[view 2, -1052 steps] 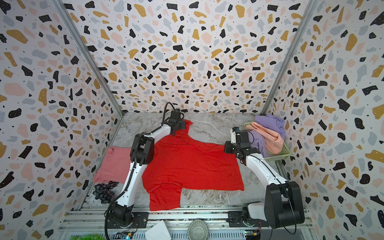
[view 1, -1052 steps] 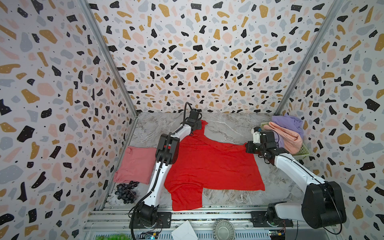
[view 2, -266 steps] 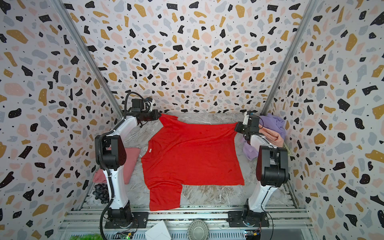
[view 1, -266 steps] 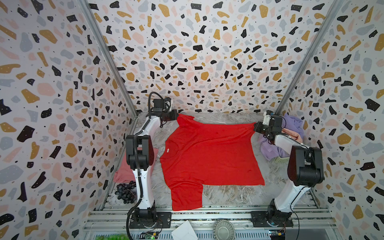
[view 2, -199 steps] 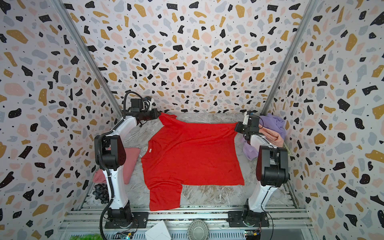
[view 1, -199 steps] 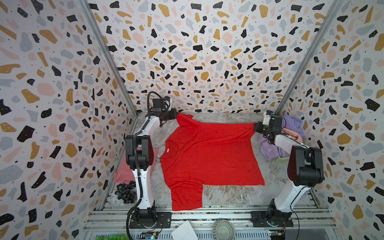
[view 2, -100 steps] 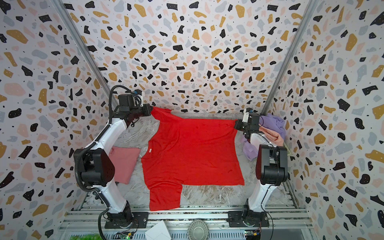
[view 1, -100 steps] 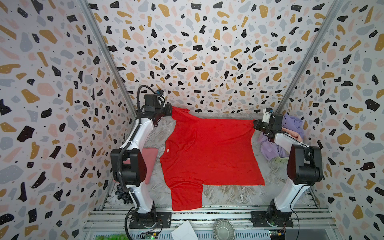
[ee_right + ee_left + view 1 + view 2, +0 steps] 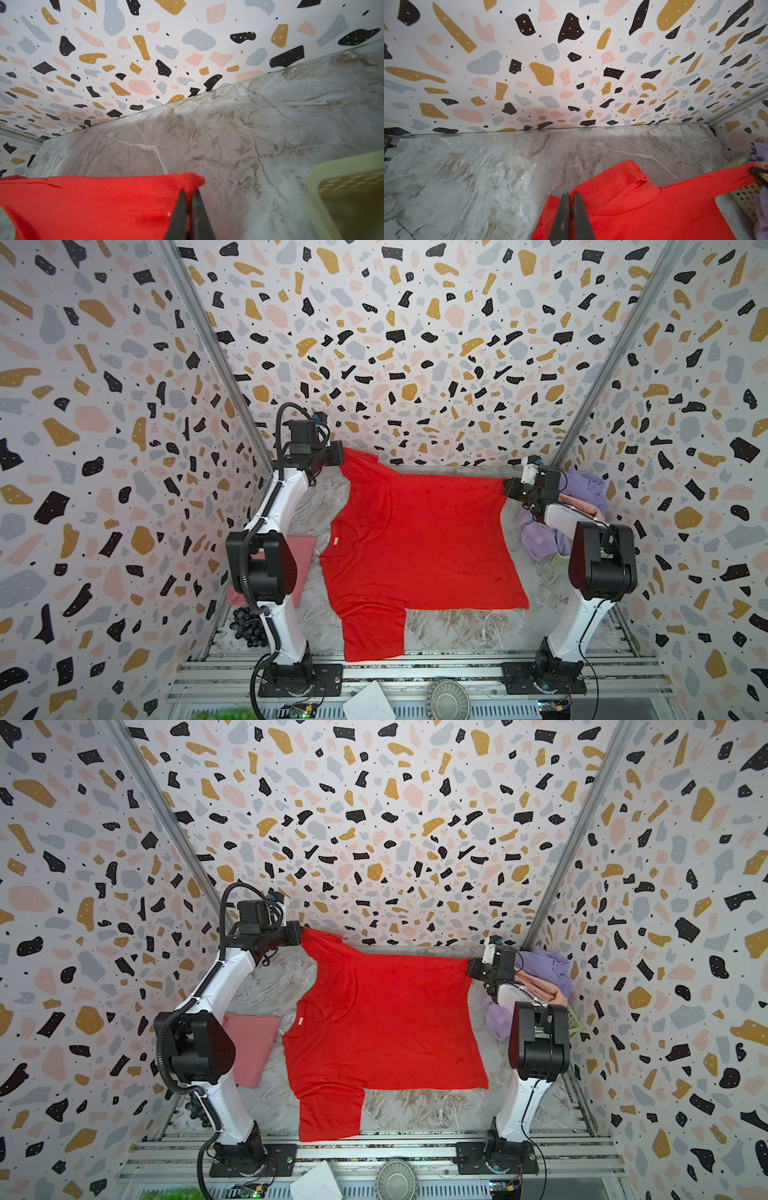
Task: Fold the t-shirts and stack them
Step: 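Lower the far corners of the red shirt and open both grippers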
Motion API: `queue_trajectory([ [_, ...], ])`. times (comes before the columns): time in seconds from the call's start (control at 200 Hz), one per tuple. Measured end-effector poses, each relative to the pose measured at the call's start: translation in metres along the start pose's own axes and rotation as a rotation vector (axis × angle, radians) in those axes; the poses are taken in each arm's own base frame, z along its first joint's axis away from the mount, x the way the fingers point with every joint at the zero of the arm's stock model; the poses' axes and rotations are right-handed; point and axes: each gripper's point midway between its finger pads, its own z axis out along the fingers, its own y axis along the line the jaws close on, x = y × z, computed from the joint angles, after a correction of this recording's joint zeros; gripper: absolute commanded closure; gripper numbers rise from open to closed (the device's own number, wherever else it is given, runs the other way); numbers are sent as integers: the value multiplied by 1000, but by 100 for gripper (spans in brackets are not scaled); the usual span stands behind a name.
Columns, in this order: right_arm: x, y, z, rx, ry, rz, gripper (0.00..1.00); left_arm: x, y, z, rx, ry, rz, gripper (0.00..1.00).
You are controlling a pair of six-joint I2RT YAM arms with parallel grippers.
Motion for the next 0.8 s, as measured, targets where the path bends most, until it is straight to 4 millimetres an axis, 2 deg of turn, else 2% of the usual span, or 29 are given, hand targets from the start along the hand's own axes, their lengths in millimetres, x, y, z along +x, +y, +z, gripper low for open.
queue_trajectory([
  [0.105,5,0,-3,-2,6,-3,100,24,1,-6,-33,40,-13,100],
  [0.2,17,1,-11,-1,26,-3,100,50,0,-20,-68,74,-38,100],
  [0.4,43,5,-33,5,62,-14,100,89,-23,-55,-117,90,-44,100],
  [0.456,51,6,-41,14,70,-12,86,102,-33,-62,-128,97,-40,99],
  [0.481,55,6,-44,20,75,-6,74,108,-35,-66,-139,101,-42,93],
  [0.516,61,4,-50,38,77,2,49,118,-38,-70,-159,110,-40,81],
  [0.531,64,2,-54,49,77,3,43,122,-40,-71,-160,114,-40,77],
  [0.561,69,1,-61,64,75,7,35,132,-43,-76,-178,122,-35,70],
  [0.596,75,0,-71,82,72,13,32,143,-47,-83,-197,132,-28,61],
  [0.636,79,0,-82,101,62,13,31,154,-50,-91,-211,141,-18,55],
  [0.691,72,3,-96,119,26,12,30,159,-56,-105,-212,131,-12,50],
  [0.801,37,17,-116,114,-77,-11,31,140,-59,-129,-217,37,-23,42],
])
